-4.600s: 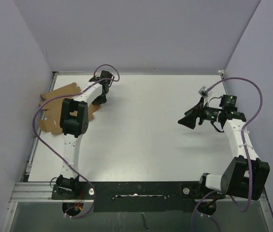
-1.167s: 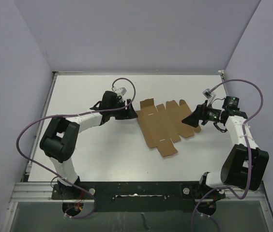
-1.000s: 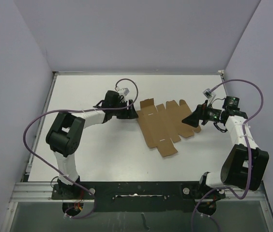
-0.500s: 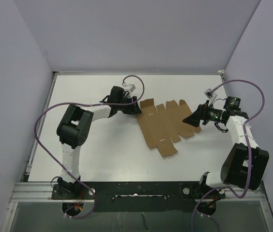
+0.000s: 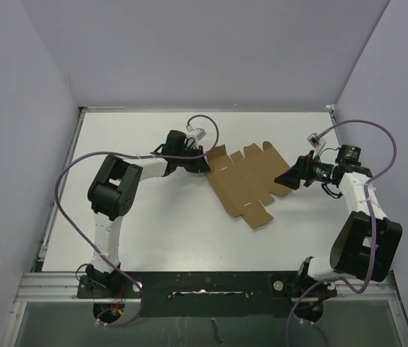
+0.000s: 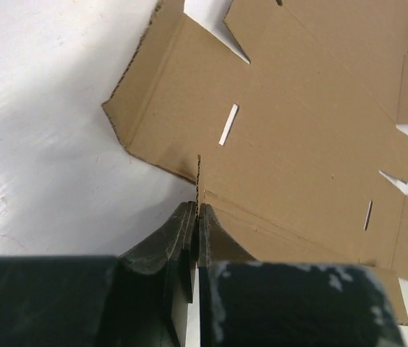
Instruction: Fold the paper box
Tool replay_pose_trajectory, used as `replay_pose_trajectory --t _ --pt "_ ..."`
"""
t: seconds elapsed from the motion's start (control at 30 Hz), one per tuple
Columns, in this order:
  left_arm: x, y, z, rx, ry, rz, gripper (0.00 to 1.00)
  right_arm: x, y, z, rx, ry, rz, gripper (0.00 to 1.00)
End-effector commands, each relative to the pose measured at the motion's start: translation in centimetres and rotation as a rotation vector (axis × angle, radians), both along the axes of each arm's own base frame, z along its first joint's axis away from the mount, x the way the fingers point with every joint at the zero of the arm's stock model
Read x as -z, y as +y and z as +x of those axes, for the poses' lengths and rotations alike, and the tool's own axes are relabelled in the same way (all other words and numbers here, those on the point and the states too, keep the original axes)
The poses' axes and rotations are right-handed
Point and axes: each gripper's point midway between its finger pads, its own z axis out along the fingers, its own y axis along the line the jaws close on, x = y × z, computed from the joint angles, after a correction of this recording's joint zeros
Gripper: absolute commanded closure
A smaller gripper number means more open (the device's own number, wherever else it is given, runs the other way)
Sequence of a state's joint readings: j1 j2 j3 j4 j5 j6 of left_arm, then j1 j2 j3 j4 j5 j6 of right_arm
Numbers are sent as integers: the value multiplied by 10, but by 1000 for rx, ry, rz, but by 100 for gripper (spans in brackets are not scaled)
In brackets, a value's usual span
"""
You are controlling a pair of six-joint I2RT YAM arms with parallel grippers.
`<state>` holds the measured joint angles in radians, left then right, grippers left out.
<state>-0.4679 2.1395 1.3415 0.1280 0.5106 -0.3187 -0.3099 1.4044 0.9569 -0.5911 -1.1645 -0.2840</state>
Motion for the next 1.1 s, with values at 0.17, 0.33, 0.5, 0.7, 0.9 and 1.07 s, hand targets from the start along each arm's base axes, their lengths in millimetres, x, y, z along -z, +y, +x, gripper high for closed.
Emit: replay_pose_trajectory --t 0.17,0.33,0.5,0.7,0.9,1.07 --pt "-60 32 -37 -155 -137 -57 100 -7 -11 6 37 -19 86 2" --pt "-56 62 -87 -363 -1 -114 100 9 -16 10 96 69 143 2" --pt "-53 64 -121 -414 47 -136 100 37 -7 14 117 220 200 1" --pt "-35 67 -142 -479 113 -81 100 77 -13 18 259 370 72 8" --pt "-38 72 -144 -526 103 -52 100 100 -24 15 333 421 -10 16" --pt "-43 71 -143 -533 94 -52 100 112 -24 11 336 493 -2 24"
